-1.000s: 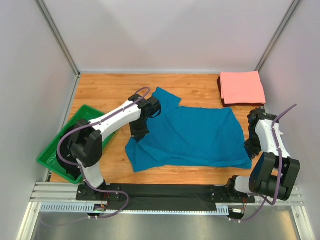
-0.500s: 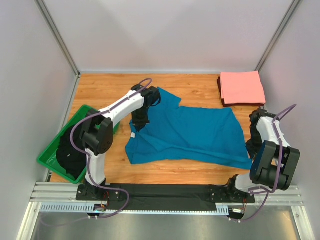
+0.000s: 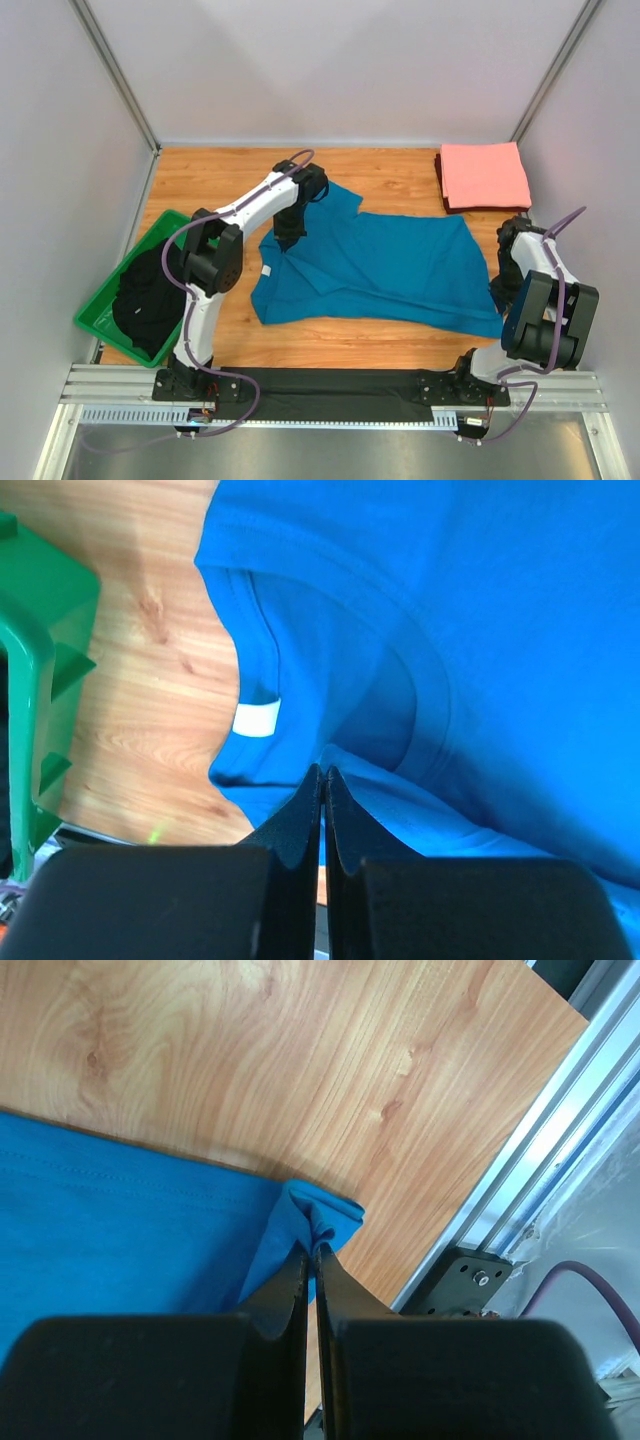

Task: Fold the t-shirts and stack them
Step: Fold the tshirt

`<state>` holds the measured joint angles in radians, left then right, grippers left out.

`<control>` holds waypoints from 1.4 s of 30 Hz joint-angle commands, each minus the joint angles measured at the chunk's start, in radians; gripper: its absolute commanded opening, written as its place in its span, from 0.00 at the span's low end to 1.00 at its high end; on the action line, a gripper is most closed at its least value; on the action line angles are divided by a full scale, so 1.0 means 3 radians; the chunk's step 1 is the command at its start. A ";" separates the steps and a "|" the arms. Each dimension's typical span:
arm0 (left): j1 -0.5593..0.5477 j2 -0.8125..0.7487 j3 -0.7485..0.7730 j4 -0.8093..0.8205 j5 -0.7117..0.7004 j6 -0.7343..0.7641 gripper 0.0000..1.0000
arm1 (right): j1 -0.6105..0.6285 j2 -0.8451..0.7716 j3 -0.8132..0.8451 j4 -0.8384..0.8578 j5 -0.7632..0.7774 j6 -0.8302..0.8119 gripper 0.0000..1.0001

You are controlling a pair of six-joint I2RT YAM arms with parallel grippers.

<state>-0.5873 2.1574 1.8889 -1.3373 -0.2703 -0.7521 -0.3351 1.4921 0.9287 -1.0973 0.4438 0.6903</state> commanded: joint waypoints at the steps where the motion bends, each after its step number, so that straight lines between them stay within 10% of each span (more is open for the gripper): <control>1: 0.0101 0.0054 0.0146 -0.0195 -0.0055 0.0109 0.00 | -0.0008 0.0032 -0.0023 0.0150 0.0075 -0.0051 0.00; 42: 0.0326 0.0258 0.0300 -0.0288 -0.0132 0.0160 0.00 | -0.0023 0.0334 0.0371 0.0753 -0.0492 -0.0302 0.00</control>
<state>-0.4992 2.2372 1.9461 -1.3396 -0.2897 -0.7113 -0.3355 1.5742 0.9955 -0.9173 0.3012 0.6044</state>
